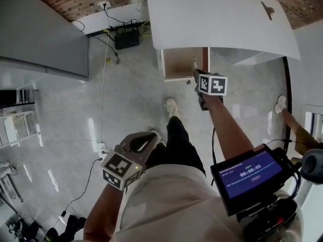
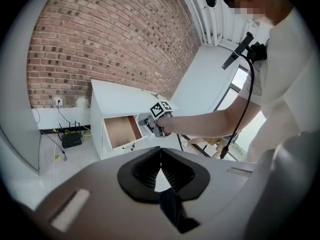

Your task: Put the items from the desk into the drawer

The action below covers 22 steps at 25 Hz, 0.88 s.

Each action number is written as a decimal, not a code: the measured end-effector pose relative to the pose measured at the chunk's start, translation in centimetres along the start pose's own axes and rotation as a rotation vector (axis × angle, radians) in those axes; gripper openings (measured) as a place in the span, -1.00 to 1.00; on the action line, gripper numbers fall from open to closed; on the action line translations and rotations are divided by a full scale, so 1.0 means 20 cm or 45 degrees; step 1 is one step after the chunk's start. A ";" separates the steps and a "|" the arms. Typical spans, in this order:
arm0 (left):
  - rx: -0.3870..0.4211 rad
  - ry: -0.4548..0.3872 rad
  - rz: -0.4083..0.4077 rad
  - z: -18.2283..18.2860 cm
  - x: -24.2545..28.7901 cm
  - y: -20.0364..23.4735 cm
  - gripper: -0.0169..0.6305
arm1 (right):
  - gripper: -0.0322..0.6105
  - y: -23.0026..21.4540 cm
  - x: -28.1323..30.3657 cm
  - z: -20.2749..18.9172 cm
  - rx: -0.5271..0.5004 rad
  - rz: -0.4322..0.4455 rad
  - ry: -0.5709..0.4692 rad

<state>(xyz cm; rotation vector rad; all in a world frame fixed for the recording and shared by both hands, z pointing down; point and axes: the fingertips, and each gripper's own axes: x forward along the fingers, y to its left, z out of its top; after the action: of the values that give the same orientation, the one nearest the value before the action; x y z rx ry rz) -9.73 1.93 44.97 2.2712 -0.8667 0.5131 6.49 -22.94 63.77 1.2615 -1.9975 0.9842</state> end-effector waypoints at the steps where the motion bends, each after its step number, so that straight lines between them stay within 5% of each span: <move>1: -0.007 0.003 0.003 -0.01 0.00 0.00 -0.92 | -0.76 0.00 0.03 -0.02 0.003 0.005 0.007; 22: -0.039 0.036 -0.007 -0.08 0.33 0.17 -0.92 | -0.76 -0.10 0.88 -0.03 0.033 0.080 0.070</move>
<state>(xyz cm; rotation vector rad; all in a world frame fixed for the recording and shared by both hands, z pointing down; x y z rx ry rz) -7.72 -1.87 51.16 2.2328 -0.8484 0.5242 1.56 -31.66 78.30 1.1786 -1.9987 1.0666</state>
